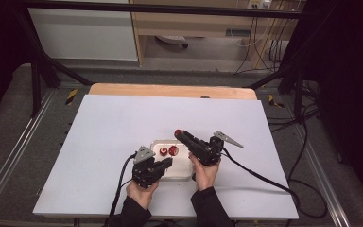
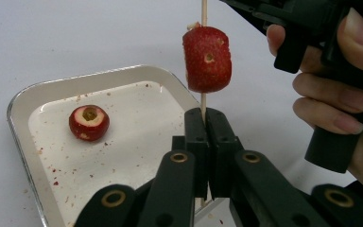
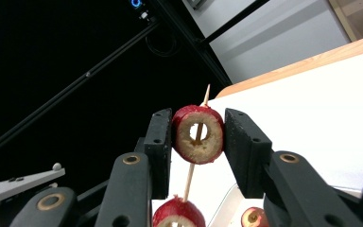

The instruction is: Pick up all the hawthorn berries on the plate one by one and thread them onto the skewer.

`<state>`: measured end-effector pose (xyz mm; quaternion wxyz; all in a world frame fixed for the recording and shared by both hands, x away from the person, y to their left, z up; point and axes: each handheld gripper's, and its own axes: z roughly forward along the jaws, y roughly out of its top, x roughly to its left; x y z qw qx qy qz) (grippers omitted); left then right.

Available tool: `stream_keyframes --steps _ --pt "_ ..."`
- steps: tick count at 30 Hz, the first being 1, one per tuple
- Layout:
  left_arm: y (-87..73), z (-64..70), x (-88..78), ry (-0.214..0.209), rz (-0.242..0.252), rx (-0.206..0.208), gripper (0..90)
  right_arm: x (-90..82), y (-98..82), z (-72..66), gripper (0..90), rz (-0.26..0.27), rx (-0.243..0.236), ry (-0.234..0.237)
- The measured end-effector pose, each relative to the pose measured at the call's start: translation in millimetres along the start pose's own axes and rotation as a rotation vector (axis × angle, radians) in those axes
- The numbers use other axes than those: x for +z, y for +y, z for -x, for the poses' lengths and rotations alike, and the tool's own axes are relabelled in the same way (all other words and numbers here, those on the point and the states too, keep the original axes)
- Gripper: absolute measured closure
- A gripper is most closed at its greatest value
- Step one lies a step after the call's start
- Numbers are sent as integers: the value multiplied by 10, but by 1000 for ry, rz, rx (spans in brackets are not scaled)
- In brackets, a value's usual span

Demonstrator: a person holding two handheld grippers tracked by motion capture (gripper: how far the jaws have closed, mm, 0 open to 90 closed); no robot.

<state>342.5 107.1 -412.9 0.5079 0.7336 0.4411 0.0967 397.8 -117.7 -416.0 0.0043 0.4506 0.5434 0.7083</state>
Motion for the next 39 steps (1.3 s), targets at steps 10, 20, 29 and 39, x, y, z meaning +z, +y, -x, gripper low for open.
stream_keyframes --steps 10,20,29,39 --pt "19 -32 59 1 -8 7 886 -1 -116 -3 641 -72 -24 -5" --pt "-8 -108 -8 -2 -12 53 884 -24 -95 -11 588 -106 -44 7" --pt "-105 -338 -302 17 -49 158 884 -132 63 -15 386 -222 -160 -35" --pt "-259 -701 -679 66 -129 231 883 -85 100 96 200 -465 -254 -141"
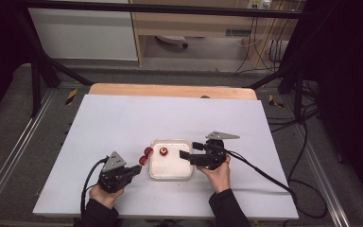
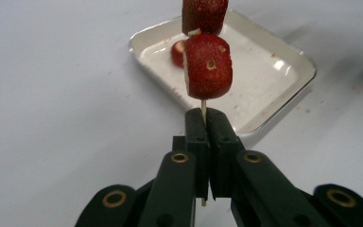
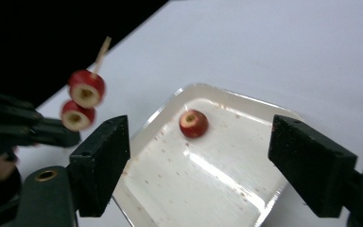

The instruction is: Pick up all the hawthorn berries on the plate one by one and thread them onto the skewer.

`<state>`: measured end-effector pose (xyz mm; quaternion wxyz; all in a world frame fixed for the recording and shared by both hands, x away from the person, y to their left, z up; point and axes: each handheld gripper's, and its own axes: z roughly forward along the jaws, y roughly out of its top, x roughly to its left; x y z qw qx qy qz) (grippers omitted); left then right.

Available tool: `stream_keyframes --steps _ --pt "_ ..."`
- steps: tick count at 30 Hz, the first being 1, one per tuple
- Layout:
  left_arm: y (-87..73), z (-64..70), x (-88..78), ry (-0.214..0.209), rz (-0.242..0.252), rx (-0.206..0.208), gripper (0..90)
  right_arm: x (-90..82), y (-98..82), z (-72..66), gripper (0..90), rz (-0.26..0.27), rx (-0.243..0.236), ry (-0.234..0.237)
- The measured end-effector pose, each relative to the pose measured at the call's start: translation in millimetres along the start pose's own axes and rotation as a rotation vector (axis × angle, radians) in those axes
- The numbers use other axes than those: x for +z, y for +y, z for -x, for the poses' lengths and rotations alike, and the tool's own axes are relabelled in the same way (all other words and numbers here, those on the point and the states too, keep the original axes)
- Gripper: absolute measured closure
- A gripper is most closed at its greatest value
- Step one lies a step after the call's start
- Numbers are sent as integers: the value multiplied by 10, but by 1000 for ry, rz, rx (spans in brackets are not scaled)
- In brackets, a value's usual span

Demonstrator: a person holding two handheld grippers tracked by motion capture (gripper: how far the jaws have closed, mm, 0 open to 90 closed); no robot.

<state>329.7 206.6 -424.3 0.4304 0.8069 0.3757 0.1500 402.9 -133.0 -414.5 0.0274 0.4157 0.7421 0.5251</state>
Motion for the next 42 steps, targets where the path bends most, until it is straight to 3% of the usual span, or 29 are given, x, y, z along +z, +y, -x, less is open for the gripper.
stream_keyframes --steps 6,10,18,23,26,35,42 --pt "-91 -97 -101 -22 -11 18 883 134 141 -43 169 -162 -80 -43" --pt "-114 -102 -88 -22 -24 33 883 263 278 -106 168 -241 -129 -63" --pt "-156 -158 -74 1 -29 19 882 585 479 -230 168 -368 -202 -71" --pt "-166 -173 -66 -2 -36 20 881 827 524 -288 196 -491 -256 -93" --pt "-172 -189 -65 -7 -42 15 880 954 561 -311 242 -534 -283 -114" --pt "-174 -205 -83 -10 -40 4 880 1244 645 -318 416 -634 -327 -112" --pt "-175 -214 -87 -7 -40 -2 880 1335 631 -272 526 -681 -305 -103"
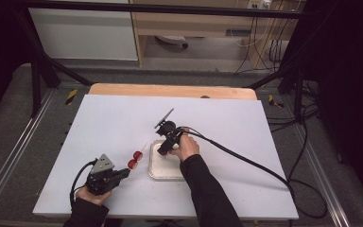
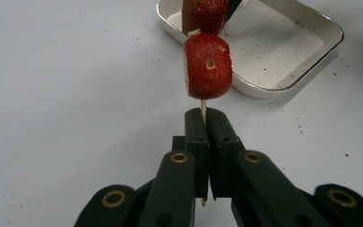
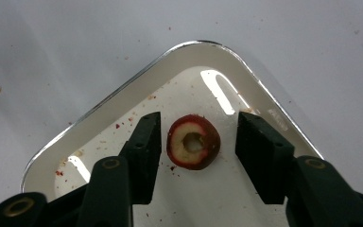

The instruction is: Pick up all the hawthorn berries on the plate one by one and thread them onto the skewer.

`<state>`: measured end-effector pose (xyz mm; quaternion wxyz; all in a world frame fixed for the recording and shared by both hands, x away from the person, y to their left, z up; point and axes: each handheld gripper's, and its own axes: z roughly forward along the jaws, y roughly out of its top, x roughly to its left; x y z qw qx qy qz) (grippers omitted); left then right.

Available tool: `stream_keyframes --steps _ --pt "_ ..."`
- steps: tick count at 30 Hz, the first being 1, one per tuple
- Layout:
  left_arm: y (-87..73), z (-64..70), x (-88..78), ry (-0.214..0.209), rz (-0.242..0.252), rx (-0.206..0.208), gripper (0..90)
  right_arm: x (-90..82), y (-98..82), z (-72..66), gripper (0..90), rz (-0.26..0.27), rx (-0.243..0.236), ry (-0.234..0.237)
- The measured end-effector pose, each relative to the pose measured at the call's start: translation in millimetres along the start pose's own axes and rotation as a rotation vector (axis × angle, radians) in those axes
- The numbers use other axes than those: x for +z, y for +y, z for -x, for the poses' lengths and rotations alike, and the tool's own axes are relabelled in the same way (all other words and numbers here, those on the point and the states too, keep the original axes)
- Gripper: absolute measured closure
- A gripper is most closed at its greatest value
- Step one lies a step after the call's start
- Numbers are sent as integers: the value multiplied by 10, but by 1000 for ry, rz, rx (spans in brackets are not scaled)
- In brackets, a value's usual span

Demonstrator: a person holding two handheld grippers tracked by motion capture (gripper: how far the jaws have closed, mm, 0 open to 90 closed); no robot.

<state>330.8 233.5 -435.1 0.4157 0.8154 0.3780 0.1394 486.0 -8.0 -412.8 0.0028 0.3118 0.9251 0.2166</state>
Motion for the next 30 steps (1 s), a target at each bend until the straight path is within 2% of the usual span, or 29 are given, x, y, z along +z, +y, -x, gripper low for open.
stream_keyframes --steps 10,17,24,28,30 --pt "-2 4 6 0 1 -3 879 32 -5 6 606 -16 -6 12" --pt "0 7 6 0 1 -2 879 23 -4 1 617 -18 8 19" --pt "4 28 5 3 7 7 879 -140 -20 -52 620 29 20 27" --pt "11 54 2 5 12 13 879 -272 -69 -84 620 71 28 11" --pt "16 67 2 5 12 17 879 -323 -116 -88 621 95 43 18"
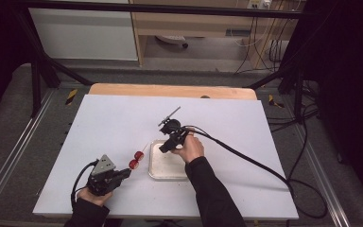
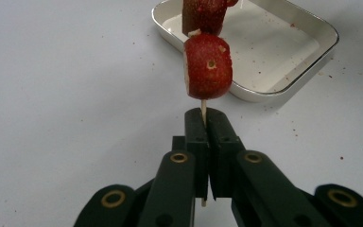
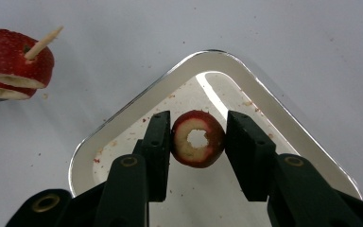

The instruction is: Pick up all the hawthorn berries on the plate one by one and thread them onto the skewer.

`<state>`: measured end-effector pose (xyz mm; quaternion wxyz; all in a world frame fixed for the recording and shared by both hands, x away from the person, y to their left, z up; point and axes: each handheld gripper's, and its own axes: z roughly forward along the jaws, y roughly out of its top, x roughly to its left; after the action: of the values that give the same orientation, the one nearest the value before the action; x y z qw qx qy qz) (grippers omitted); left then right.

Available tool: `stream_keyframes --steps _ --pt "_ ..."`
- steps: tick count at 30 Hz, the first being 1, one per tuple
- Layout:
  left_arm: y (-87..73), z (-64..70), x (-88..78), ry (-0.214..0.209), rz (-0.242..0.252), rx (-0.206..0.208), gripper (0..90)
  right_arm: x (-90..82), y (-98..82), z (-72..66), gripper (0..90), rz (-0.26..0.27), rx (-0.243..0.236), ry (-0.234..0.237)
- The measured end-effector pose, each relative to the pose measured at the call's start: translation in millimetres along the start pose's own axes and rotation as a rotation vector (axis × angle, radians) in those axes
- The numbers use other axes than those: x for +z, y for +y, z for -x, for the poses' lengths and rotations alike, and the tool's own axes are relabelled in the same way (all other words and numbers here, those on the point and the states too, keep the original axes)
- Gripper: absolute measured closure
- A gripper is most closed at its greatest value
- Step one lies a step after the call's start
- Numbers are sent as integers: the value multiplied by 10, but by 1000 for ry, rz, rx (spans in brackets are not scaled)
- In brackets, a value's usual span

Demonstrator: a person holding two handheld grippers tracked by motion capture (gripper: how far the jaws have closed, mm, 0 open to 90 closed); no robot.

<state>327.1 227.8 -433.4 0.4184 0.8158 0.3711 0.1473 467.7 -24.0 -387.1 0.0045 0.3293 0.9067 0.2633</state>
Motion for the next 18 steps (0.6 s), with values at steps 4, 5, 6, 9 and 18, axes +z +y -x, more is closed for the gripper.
stream_keyframes --steps 4,5,6,9,18 --pt "11 29 4 3 7 5 879 -77 -115 10 621 23 20 6" --pt "15 38 7 2 6 5 879 -97 -147 11 621 30 18 9" --pt "17 49 14 2 7 8 879 -122 -181 10 622 44 21 15" --pt "29 87 38 6 3 12 879 -200 -277 11 622 86 35 39" --pt "85 233 121 19 17 -18 879 -404 -626 69 622 248 107 86"
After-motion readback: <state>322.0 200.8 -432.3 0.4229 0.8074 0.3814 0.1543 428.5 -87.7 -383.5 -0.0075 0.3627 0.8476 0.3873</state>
